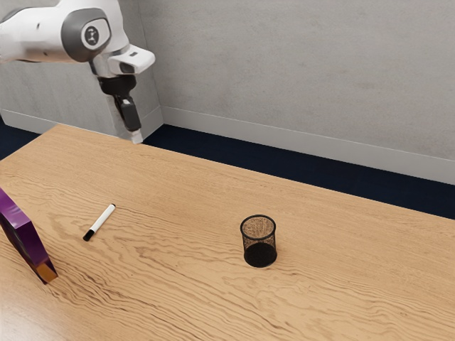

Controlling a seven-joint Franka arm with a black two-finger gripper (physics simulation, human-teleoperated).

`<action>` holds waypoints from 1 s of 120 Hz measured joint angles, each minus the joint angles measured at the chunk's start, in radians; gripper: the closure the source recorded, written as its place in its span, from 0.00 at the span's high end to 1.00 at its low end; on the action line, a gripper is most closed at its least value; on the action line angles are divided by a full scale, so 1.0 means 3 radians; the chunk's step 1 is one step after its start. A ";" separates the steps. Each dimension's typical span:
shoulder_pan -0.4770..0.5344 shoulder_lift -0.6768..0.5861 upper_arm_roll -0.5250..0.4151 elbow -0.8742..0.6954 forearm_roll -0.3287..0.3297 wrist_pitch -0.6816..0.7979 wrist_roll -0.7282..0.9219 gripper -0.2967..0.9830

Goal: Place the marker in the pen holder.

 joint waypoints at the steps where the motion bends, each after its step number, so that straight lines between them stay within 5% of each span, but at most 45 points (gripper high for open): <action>1: -0.0003 0.0000 0.0000 0.0000 -0.0001 0.0000 0.0008 0.77; 36: 0.0003 -0.0105 0.0018 -0.0051 0.0013 -0.0008 0.0198 0.77; 66: 0.0237 -0.0127 0.0015 -0.0320 0.0253 -0.0006 -0.0315 0.77; 85: 0.0518 -0.0409 0.0023 -0.1094 0.0282 0.0510 -0.0629 0.77; 120: 0.0876 -0.0177 0.0026 -0.1255 0.0307 0.1059 -0.1221 0.77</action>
